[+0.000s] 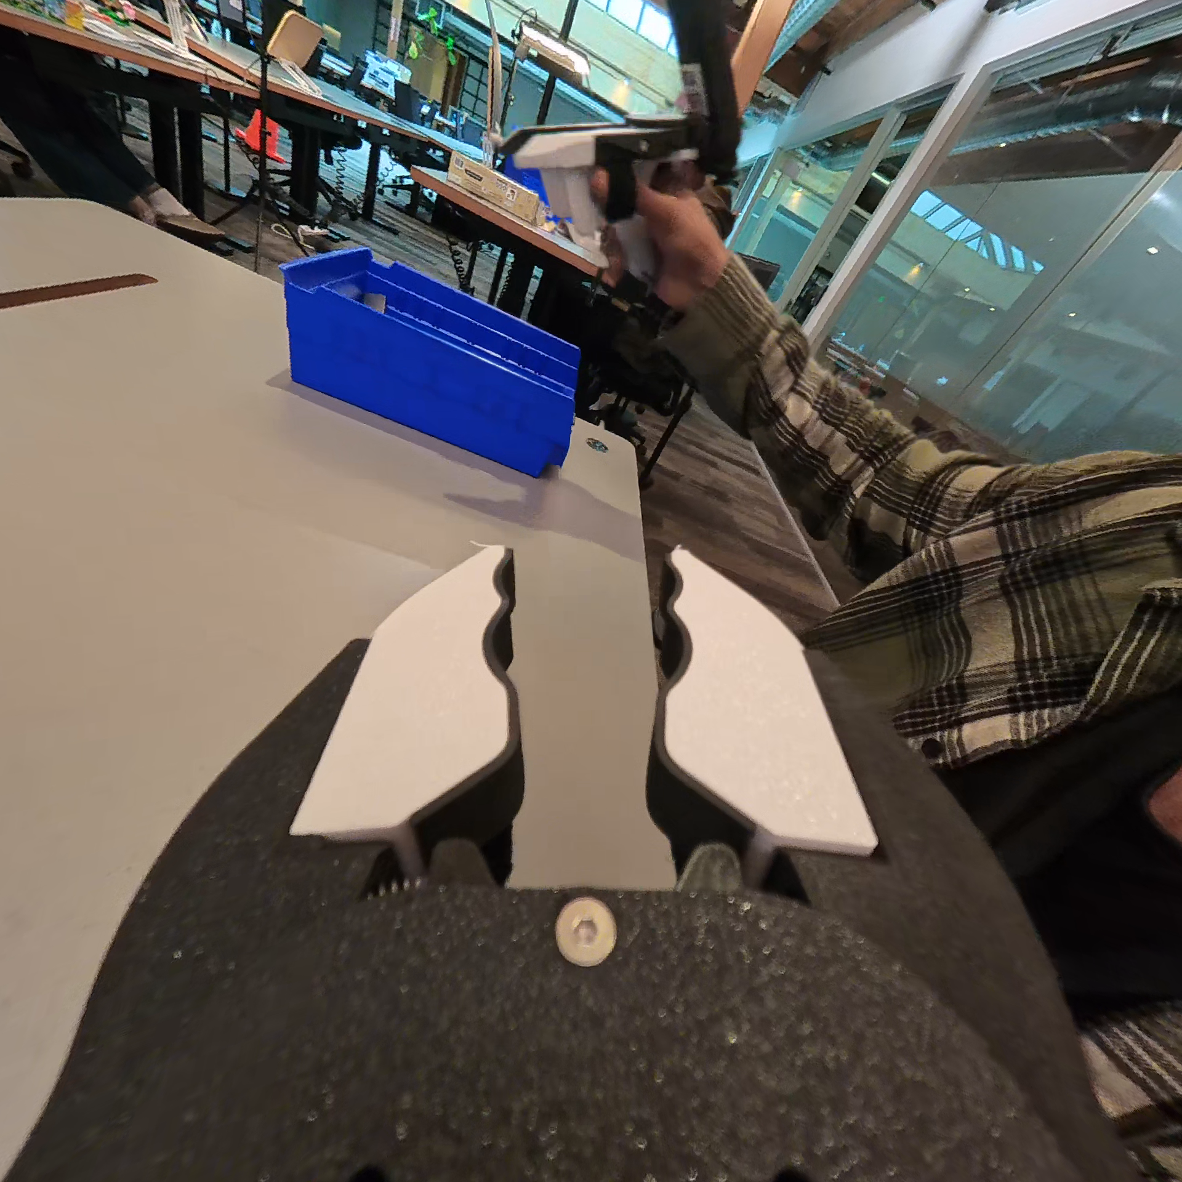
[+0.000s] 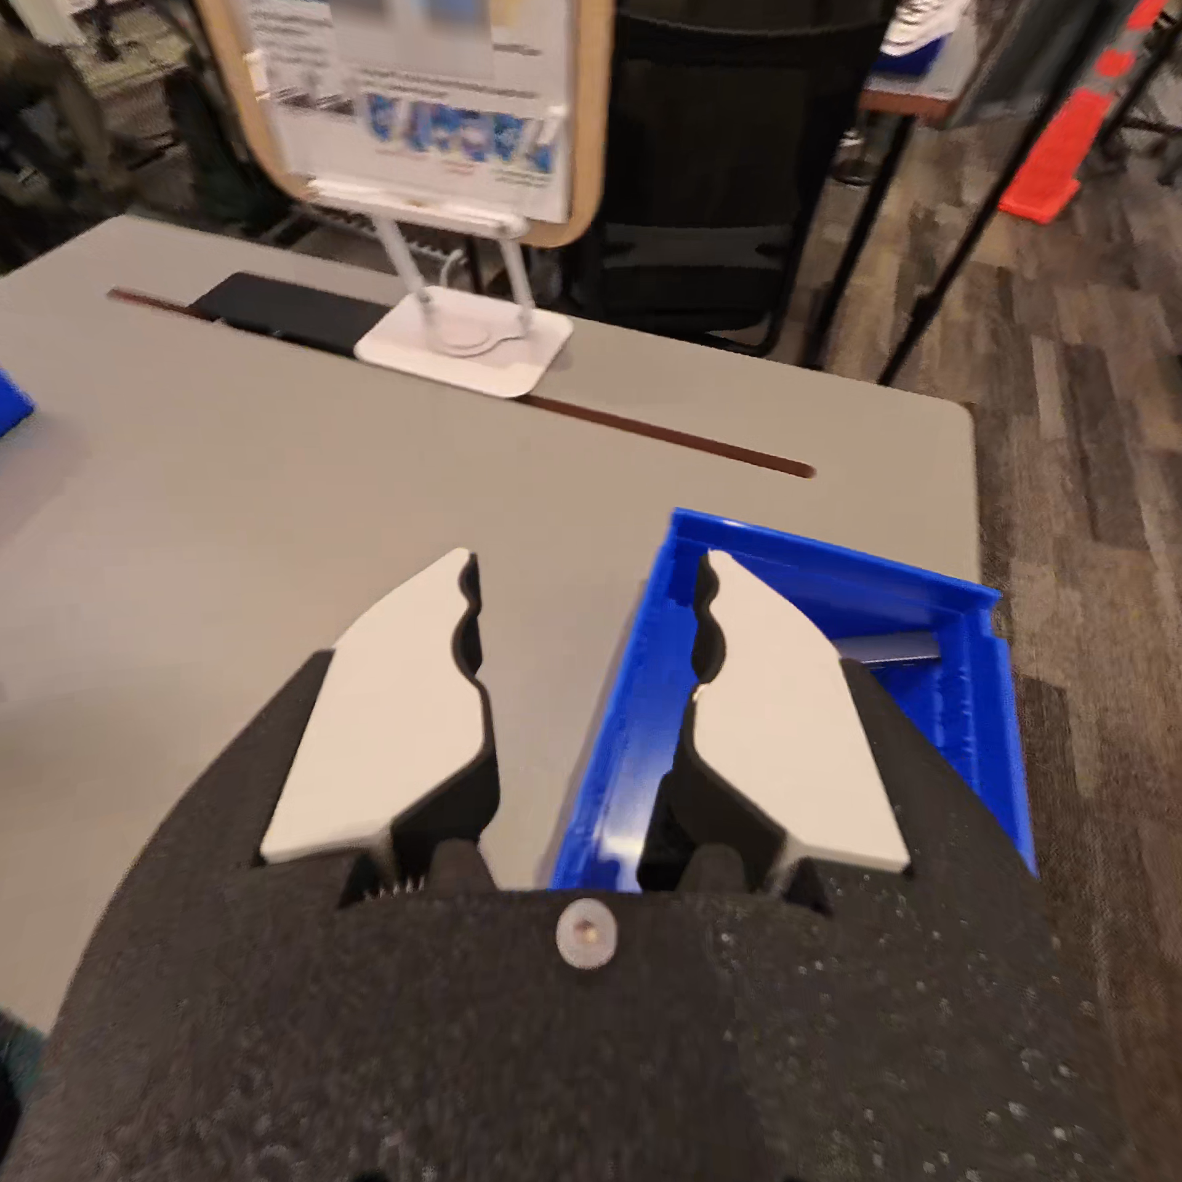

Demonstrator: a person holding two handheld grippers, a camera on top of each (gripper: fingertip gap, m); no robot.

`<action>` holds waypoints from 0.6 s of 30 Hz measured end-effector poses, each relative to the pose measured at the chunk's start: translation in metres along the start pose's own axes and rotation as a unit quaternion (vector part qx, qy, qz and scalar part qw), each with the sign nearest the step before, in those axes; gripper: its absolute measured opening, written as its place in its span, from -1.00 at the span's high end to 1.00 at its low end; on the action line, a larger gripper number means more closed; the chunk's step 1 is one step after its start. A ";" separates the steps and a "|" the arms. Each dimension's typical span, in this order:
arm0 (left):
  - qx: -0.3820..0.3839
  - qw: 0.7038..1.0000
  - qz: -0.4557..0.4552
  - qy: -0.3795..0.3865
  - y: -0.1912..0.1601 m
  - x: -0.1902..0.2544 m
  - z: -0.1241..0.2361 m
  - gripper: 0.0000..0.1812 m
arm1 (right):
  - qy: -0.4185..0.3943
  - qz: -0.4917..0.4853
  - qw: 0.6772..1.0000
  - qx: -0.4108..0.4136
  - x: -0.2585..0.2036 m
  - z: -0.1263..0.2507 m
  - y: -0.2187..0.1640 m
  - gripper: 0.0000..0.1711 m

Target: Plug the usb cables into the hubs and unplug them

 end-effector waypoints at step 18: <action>0.025 0.983 -0.031 0.177 0.021 0.042 0.102 0.53 | 0.157 0.039 0.987 -0.021 -0.125 0.013 -0.096 0.32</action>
Point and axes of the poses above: each gripper's, where its closed fingertips meet, z back along the fingers, y out of its top, x = y × z across the jaws, the point moved 10 cm from there along z, back along the fingers, and after that the axes turned 2 degrees about x, right-handed, at the moved point
